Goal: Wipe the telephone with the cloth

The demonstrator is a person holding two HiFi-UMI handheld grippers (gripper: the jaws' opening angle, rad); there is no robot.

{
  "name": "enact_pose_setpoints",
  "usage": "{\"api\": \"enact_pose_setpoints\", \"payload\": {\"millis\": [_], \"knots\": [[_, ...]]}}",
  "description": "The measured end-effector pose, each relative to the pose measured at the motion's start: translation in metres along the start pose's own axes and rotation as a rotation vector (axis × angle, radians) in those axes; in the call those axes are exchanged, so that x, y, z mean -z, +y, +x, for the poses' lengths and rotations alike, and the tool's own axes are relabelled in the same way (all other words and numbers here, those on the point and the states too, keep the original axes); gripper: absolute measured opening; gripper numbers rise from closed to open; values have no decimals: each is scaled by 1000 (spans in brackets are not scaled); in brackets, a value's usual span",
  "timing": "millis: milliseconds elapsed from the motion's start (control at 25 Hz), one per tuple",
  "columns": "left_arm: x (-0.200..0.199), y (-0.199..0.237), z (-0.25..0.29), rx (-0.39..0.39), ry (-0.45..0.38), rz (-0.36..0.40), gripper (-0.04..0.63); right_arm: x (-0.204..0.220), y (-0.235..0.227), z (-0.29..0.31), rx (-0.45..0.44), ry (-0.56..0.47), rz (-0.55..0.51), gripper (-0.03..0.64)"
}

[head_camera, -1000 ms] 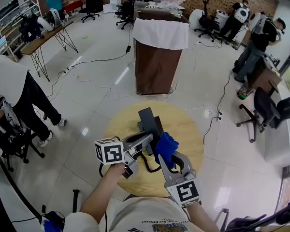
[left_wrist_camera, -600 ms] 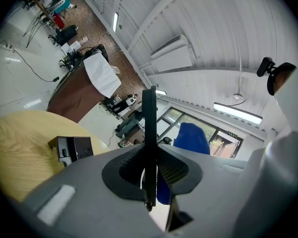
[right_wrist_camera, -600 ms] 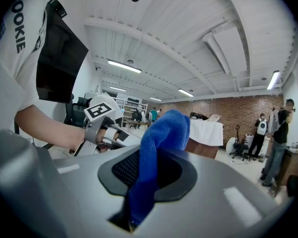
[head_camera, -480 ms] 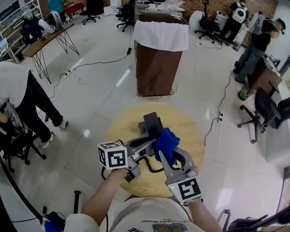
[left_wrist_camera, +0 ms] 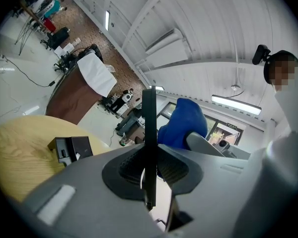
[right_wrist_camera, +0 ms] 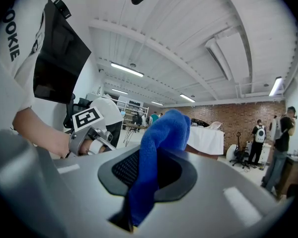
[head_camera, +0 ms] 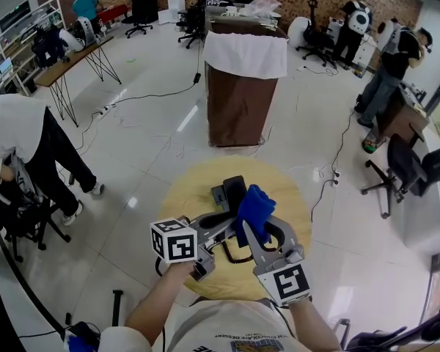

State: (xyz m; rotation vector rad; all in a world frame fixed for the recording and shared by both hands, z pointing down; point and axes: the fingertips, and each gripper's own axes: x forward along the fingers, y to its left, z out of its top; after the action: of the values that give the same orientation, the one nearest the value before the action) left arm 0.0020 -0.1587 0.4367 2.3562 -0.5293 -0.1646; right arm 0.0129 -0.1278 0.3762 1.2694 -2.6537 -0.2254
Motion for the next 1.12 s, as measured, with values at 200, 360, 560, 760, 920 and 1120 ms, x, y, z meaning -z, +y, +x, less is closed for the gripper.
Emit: {"api": "enact_pose_setpoints", "payload": {"millis": [200,360,560,760,920,1120], "knots": [[0,-4,-1,-8,7,10,60,-13,-3,7,-4,-25,-17,61],[5,-8,0,-10,22,29,60,-22,-7,11,-1,-44,-26,61],[10,-14,3,-6,40,46,60,-34,-11,15,-1,-68,-50,61],[12,-19,5,-2,50,50,60,-44,-16,17,2,-81,-69,61],[13,-19,7,-5,58,60,60,-52,-20,21,4,-94,-90,61],[14,-20,6,-9,63,72,60,-61,-26,25,10,-110,-117,61]]}}
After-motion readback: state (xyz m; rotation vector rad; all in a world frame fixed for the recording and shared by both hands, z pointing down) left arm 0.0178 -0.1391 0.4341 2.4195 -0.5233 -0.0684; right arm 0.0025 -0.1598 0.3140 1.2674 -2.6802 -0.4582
